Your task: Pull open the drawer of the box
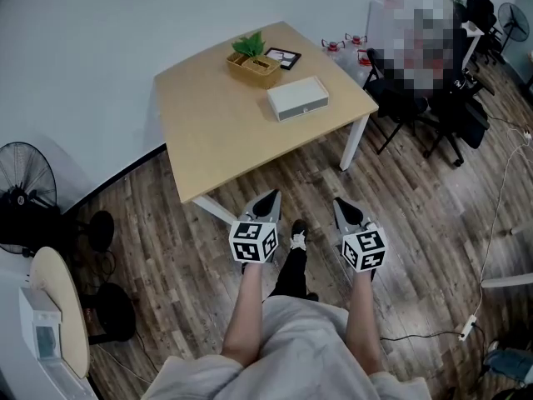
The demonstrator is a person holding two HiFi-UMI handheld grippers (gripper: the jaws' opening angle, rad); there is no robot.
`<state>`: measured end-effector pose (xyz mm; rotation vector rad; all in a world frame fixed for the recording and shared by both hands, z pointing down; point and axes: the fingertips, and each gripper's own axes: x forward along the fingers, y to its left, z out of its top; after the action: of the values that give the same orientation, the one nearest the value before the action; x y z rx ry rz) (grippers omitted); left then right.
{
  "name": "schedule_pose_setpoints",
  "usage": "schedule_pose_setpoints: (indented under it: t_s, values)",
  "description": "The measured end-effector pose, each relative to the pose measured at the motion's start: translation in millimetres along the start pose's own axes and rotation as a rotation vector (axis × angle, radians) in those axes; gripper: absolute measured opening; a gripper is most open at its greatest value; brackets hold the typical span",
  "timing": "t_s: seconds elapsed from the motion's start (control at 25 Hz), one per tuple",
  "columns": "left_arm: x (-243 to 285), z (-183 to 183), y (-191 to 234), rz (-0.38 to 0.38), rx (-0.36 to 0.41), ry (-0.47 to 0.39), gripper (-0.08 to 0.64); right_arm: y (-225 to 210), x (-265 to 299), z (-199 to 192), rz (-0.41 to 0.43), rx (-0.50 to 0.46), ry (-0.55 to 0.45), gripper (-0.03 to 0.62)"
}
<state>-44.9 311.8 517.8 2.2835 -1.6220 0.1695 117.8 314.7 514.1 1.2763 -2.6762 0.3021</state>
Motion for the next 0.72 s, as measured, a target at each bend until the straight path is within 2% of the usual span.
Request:
schedule_pose_setpoints:
  t_s: [0.2, 0.4, 0.72]
  values:
    - [61, 30, 24, -0.006, -0.024, -0.020, 0.054, -35, 49, 20, 0.003, -0.021, 0.016, 0.002]
    - [113, 56, 43, -0.001, -0.032, -0.019, 0.054, -78, 95, 46, -0.010, -0.002, 0.010, 0.002]
    - [179, 89, 106, 0.038, -0.069, 0.003, 0.054, -114, 177, 67, -0.013, 0.024, 0.035, 0.002]
